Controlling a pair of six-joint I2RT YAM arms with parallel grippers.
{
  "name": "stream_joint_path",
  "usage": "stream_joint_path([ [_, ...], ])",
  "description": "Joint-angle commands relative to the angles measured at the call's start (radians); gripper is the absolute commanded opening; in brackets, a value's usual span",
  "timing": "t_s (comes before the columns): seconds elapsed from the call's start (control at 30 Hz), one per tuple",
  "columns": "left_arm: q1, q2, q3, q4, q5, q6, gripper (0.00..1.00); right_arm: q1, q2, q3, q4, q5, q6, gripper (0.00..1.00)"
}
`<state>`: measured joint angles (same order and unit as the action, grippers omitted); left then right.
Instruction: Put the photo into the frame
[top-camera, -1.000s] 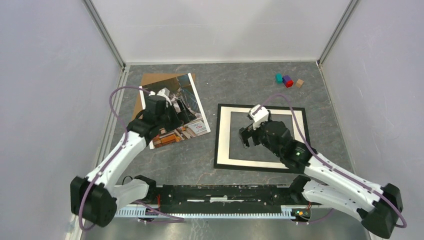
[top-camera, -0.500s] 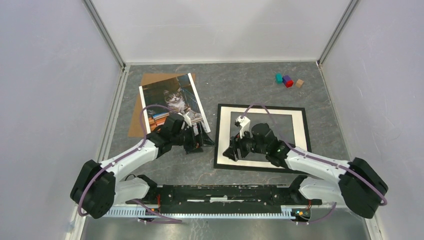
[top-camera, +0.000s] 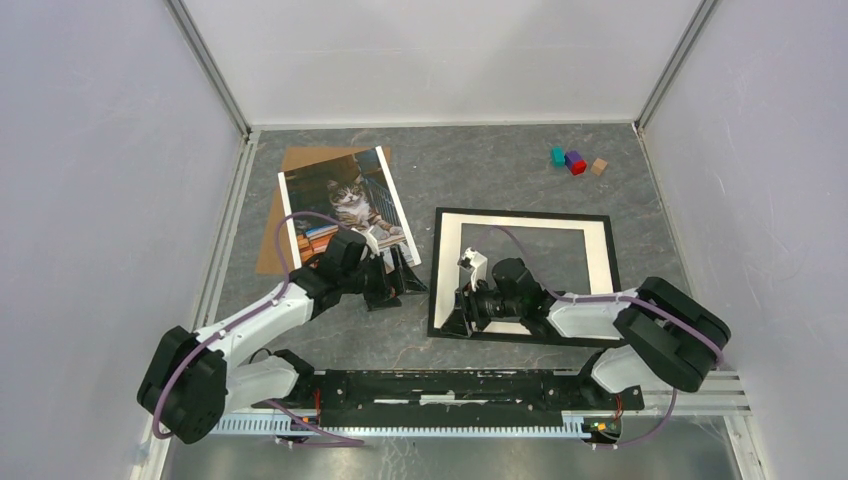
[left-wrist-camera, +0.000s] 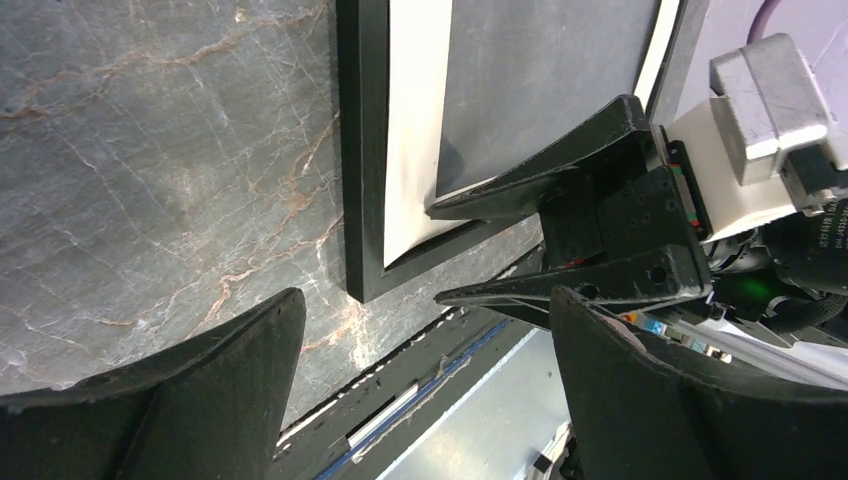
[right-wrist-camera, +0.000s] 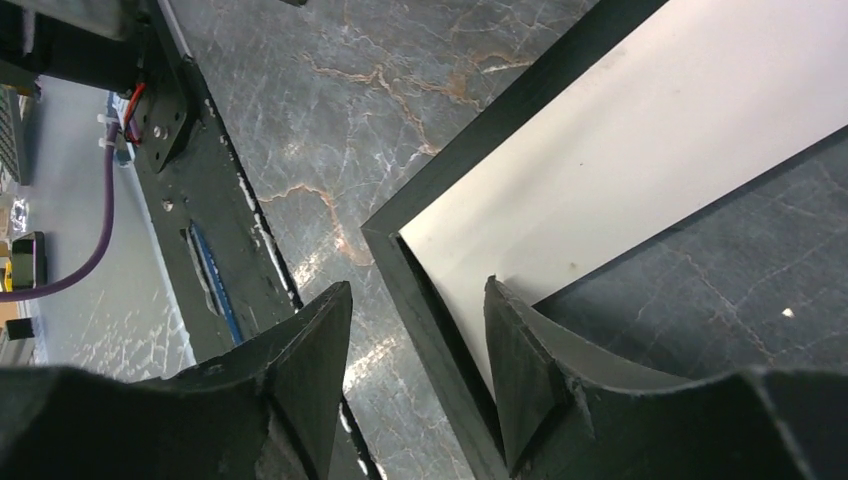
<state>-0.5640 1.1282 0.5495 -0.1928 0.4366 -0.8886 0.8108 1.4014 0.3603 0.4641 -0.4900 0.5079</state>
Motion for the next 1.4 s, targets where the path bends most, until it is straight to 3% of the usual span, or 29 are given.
stream_joint_path([
  [0.0,0.006,-0.022,0.027,-0.024,-0.03,0.029,0.98,-0.004,0.068,0.009,0.095,-0.007,-0.02,0.56],
  [0.3,0.013,-0.017,0.021,-0.023,-0.027,0.036,0.98,-0.002,-0.007,0.047,0.015,0.024,-0.032,0.53],
  [0.57,0.025,-0.009,0.004,-0.019,-0.028,0.03,0.98,-0.001,0.155,0.093,0.246,-0.052,0.102,0.49],
  [0.73,0.059,-0.029,0.009,-0.06,-0.038,0.057,1.0,-0.001,0.152,0.048,0.233,-0.034,0.085,0.45],
  [0.83,0.14,-0.034,0.041,-0.129,-0.053,0.11,1.0,0.0,0.12,0.121,0.019,0.041,-0.038,0.54],
  [0.97,0.317,-0.014,0.143,-0.261,-0.184,0.171,1.0,-0.003,0.173,0.328,-0.168,0.181,-0.106,0.81],
  [1.07,0.418,0.065,0.239,-0.325,-0.319,0.17,1.0,-0.002,0.277,0.497,-0.212,0.263,-0.047,0.84],
  [1.2,0.487,0.196,0.302,-0.293,-0.351,0.148,1.0,-0.003,0.417,0.695,-0.331,0.354,0.144,0.84],
  [1.37,0.513,0.328,0.304,-0.235,-0.346,0.136,1.0,-0.001,0.44,0.732,-0.308,0.469,0.275,0.83],
])
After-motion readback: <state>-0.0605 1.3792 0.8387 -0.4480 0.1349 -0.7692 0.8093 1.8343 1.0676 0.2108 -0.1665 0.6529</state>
